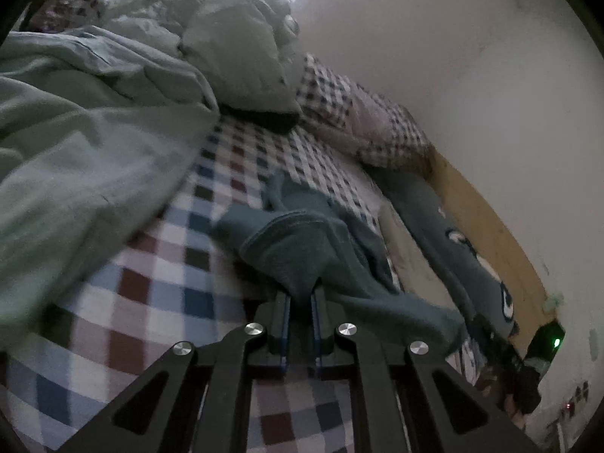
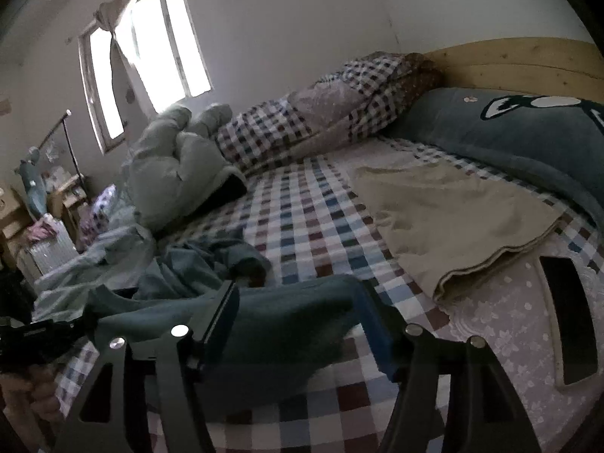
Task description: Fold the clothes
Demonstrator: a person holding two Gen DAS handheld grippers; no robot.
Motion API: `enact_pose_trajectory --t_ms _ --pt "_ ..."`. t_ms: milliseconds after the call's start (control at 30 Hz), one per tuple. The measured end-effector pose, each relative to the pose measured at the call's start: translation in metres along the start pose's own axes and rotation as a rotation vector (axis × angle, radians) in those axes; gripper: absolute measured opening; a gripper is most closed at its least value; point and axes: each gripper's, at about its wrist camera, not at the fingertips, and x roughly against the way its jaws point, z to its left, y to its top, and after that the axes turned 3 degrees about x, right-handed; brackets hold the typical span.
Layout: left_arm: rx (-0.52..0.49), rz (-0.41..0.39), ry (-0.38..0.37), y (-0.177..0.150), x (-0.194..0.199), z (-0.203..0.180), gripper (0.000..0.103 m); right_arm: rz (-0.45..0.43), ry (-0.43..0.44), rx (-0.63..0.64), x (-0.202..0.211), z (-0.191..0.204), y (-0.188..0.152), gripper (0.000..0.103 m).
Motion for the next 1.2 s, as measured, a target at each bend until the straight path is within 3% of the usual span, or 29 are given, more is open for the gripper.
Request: enact_pose_trajectory --t_ms 300,600,767,800,867,933,1033,1133,1200 --pt "0.112 -0.158 0.084 0.032 0.033 0.043 0.007 0.070 0.112 0.050 -0.010 0.020 -0.008 0.070" --pt "0.074 -0.157 0.199 0.031 0.031 0.046 0.007 0.180 0.303 0.133 -0.022 0.063 -0.027 0.070" --pt "0.083 -0.130 0.225 0.027 0.032 0.047 0.012 0.200 0.352 0.182 -0.021 0.080 -0.033 0.070" --pt "0.089 -0.113 0.222 0.026 0.031 0.047 0.022 0.192 0.367 0.193 -0.018 0.083 -0.034 0.066" --pt "0.098 -0.103 0.216 0.024 0.032 0.049 0.031 0.168 0.383 0.226 -0.011 0.090 -0.035 0.057" --pt "0.098 -0.111 0.220 0.022 0.035 0.047 0.034 0.155 0.399 0.259 -0.007 0.096 -0.033 0.036" --pt "0.102 -0.128 0.217 0.020 0.043 0.045 0.047 0.146 0.417 0.327 0.001 0.110 -0.038 0.018" --pt "0.115 -0.131 0.184 0.018 0.050 0.044 0.050 0.145 0.438 0.411 0.009 0.129 -0.046 0.005" --pt "0.108 -0.134 0.168 0.016 0.056 0.040 0.051 0.146 0.448 0.465 0.013 0.141 -0.053 0.005"
